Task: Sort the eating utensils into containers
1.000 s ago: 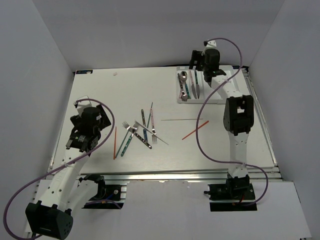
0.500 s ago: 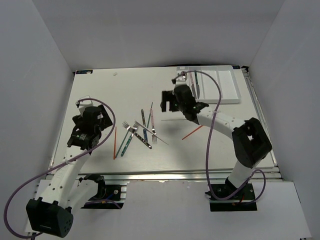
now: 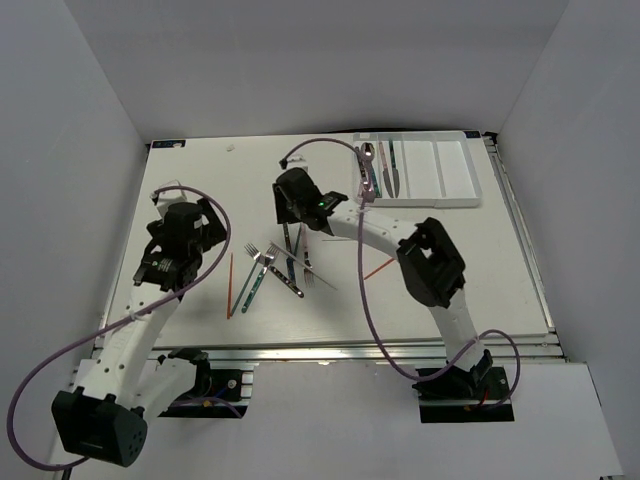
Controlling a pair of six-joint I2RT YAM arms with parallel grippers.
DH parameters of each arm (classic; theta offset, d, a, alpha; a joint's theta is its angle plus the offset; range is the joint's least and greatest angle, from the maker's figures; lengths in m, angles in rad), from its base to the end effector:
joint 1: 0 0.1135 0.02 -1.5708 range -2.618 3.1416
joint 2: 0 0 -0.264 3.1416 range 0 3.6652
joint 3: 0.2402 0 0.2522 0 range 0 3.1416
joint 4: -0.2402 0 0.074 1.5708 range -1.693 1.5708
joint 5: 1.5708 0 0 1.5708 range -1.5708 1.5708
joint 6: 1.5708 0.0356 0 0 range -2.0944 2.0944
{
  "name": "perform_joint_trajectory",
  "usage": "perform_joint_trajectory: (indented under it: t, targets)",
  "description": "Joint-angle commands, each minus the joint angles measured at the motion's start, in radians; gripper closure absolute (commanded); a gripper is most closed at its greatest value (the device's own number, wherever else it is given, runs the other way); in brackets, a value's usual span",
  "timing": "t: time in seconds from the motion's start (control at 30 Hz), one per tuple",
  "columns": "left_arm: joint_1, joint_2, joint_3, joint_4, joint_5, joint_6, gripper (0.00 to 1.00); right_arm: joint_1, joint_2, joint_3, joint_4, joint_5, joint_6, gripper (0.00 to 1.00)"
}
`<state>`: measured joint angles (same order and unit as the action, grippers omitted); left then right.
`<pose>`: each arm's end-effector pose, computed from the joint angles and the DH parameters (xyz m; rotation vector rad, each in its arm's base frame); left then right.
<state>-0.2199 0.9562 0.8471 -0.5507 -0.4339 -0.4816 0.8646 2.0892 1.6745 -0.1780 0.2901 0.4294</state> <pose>0.2002 -0.0294 0.2970 -0.5105 2.1006 0.0831 0.3250 0.3653 0.2386 -0.3026 2.1472 0.4415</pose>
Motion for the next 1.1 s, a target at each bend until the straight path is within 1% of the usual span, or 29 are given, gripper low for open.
perform_joint_trajectory:
  t: [0.0, 0.03, 0.1, 0.2, 0.33, 0.47, 0.57, 0.6, 0.63, 0.7, 0.8, 0.83, 0.87, 0.97, 1.03, 1.07]
  targets:
    - [-0.004, -0.056, 0.018, 0.014, -0.052, 0.026, 0.02, 0.014, 0.136, 0.200, -0.170, 0.092, -0.008, 0.50]
    - [-0.006, -0.063, 0.003, 0.026, -0.048, 0.031, 0.02, 0.016, 0.193, 0.240, -0.213, 0.099, -0.008, 0.51]
    - [-0.003, -0.065, -0.046, 0.055, -0.017, 0.038, 0.02, 0.020, 0.242, 0.341, -0.248, 0.109, -0.009, 0.52]
    - [-0.004, -0.050, -0.046, 0.026, 0.000, 0.037, 0.02, 0.030, 0.310, 0.419, -0.288, 0.127, -0.015, 0.54]
    - [-0.003, -0.079, -0.054, 0.040, 0.024, 0.043, 0.02, 0.037, 0.345, 0.442, -0.294, 0.122, -0.012, 0.56]
    - [-0.003, -0.089, -0.057, 0.041, 0.035, 0.044, 0.02, 0.045, 0.364, 0.427, -0.302, 0.133, 0.003, 0.57]
    - [-0.003, -0.091, -0.056, 0.041, 0.047, 0.046, 0.02, 0.054, 0.373, 0.416, -0.310, 0.147, 0.023, 0.64]
    - [-0.004, -0.093, -0.057, 0.043, 0.052, 0.047, 0.02, 0.060, 0.373, 0.415, -0.314, 0.171, 0.029, 0.70]
    - [-0.004, -0.093, -0.059, 0.043, 0.055, 0.047, 0.02, 0.060, 0.373, 0.410, -0.324, 0.179, 0.037, 0.71]
    - [-0.003, -0.096, -0.059, 0.043, 0.057, 0.047, 0.02, 0.063, 0.362, 0.383, -0.324, 0.190, 0.069, 0.72]
    - [-0.003, -0.099, -0.059, 0.043, 0.060, 0.047, 0.02, 0.063, 0.347, 0.347, -0.298, 0.164, 0.103, 0.73]
    - [-0.004, -0.099, -0.059, 0.043, 0.061, 0.047, 0.02, 0.063, 0.347, 0.346, -0.293, 0.162, 0.109, 0.76]
    - [-0.004, -0.099, -0.059, 0.043, 0.064, 0.047, 0.02, 0.063, 0.344, 0.346, -0.287, 0.158, 0.115, 0.86]
    - [-0.003, -0.100, -0.060, 0.044, 0.069, 0.046, 0.02, 0.063, 0.335, 0.349, -0.244, 0.164, 0.118, 1.00]
    - [-0.003, -0.100, -0.060, 0.046, 0.073, 0.047, 0.02, 0.062, 0.324, 0.357, -0.212, 0.188, 0.098, 1.00]
    - [-0.003, -0.099, -0.062, 0.046, 0.078, 0.047, 0.02, 0.060, 0.321, 0.353, -0.163, 0.193, 0.083, 1.00]
